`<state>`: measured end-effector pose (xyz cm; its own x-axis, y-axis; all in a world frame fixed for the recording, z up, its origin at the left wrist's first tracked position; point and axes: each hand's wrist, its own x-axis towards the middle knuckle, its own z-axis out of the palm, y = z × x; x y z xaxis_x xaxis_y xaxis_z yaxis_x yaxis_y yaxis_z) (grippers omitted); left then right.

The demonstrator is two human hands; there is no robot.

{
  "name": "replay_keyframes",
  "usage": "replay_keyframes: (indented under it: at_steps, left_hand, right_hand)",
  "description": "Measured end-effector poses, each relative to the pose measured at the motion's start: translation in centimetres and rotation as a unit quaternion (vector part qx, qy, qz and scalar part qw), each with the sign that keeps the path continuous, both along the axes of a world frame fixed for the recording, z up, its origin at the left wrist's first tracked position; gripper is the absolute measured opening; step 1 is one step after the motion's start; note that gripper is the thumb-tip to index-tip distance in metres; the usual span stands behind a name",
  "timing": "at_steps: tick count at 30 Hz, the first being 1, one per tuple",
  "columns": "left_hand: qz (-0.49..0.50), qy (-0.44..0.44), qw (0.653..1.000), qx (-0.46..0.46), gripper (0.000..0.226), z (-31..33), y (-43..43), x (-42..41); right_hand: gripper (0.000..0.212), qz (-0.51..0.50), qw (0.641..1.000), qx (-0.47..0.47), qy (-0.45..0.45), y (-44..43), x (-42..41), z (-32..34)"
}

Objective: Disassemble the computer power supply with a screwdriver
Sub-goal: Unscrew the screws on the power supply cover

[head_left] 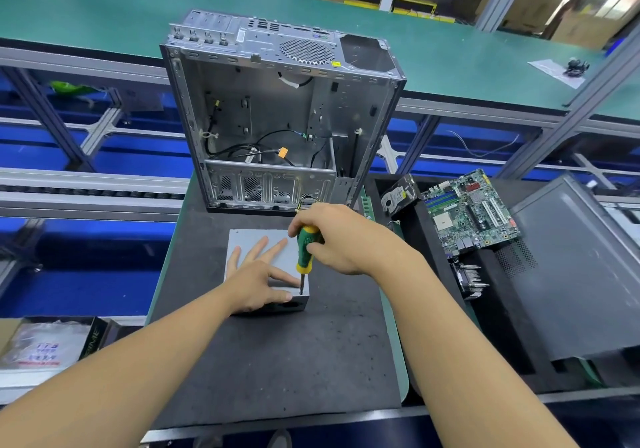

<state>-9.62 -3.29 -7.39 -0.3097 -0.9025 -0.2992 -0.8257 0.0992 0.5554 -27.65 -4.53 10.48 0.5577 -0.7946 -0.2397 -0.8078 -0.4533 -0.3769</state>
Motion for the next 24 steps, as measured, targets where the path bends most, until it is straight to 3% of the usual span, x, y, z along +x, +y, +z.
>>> replay_keyframes:
  at_steps: [4, 10, 24]
  left_hand:
    - [-0.005, 0.001, 1.0, -0.005, 0.037, -0.25, 0.0, 0.05]
    - [0.002, 0.003, 1.0, -0.007, 0.039, -0.14, 0.05, -0.02]
    - [0.005, 0.007, 1.0, -0.001, 0.027, 0.46, 0.26, -0.09]
  right_hand:
    - [0.015, -0.011, 0.999, 0.005, -0.042, 0.21, 0.0, 0.15]
    - [0.036, -0.027, 0.999, -0.016, -0.019, -0.07, 0.18, 0.08]
    - [0.031, 0.029, 1.0, -0.002, 0.008, -0.38, 0.06, 0.71]
